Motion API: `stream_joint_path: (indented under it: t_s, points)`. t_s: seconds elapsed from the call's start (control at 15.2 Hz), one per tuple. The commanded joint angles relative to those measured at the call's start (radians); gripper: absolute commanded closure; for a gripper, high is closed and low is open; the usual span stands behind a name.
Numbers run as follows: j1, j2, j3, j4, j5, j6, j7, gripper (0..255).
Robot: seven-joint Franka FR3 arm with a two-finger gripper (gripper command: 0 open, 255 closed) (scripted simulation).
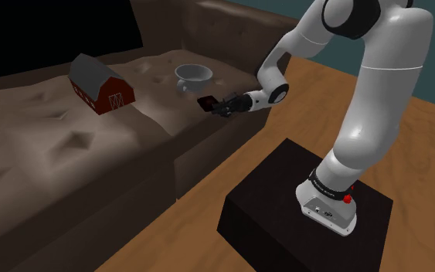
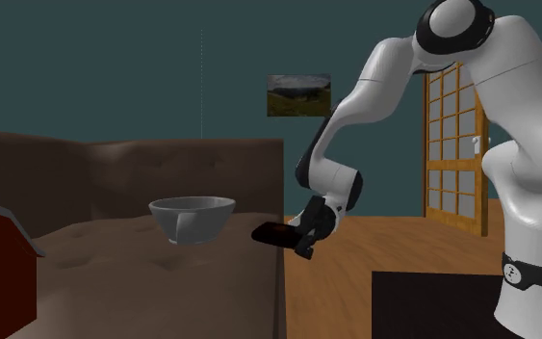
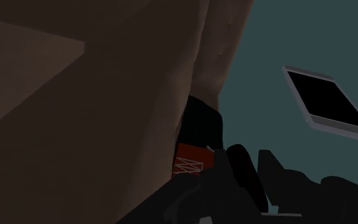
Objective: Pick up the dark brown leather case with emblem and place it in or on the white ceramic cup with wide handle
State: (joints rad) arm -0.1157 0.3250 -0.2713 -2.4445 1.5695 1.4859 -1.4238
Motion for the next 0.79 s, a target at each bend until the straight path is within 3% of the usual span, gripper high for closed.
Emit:
stream_joint_path:
  t_s: [0.0, 0.73]
  points:
    - [0.004, -0.031, -0.001, -0.008, -0.001, 0.007, 0.022, 255]
    - [0.012, -0.197, -0.011, -0.046, -0.022, 0.039, 0.145, 255]
